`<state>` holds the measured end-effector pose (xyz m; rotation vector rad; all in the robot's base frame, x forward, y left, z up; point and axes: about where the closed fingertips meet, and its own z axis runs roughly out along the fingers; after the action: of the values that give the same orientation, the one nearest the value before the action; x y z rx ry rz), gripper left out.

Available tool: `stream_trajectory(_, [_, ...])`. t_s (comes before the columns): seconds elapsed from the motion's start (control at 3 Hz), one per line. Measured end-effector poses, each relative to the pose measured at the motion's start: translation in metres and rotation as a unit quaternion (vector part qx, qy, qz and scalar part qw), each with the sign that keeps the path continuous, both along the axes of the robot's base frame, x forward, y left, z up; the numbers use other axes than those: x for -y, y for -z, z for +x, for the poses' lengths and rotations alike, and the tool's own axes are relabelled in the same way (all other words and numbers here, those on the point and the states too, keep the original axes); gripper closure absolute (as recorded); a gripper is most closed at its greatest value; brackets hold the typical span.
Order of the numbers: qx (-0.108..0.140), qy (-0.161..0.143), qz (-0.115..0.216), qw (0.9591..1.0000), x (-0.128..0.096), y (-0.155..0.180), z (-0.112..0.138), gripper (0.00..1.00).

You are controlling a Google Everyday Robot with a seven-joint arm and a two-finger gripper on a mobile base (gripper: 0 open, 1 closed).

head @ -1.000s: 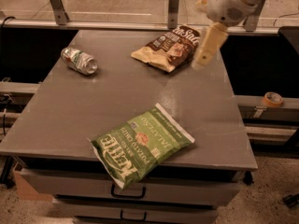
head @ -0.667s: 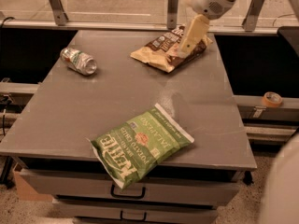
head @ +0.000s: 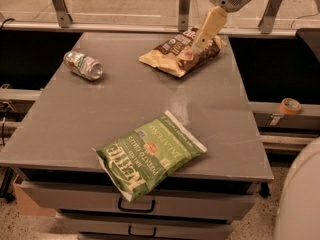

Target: Pick brown chip bag

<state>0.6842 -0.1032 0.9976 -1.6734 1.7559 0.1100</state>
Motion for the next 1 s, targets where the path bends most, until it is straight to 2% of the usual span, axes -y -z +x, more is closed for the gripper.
stream_trajectory(0.33, [0.001,0.035,0.028,0.999,0.009,0.015,0.024,0.0])
stream_trajectory(0.67, [0.007,0.082,0.061,0.9947,0.025,0.047,0.066,0.0])
stream_trajectory(1.0, [0.004,0.13,0.089,0.9875,0.044,0.085,0.105,0.0])
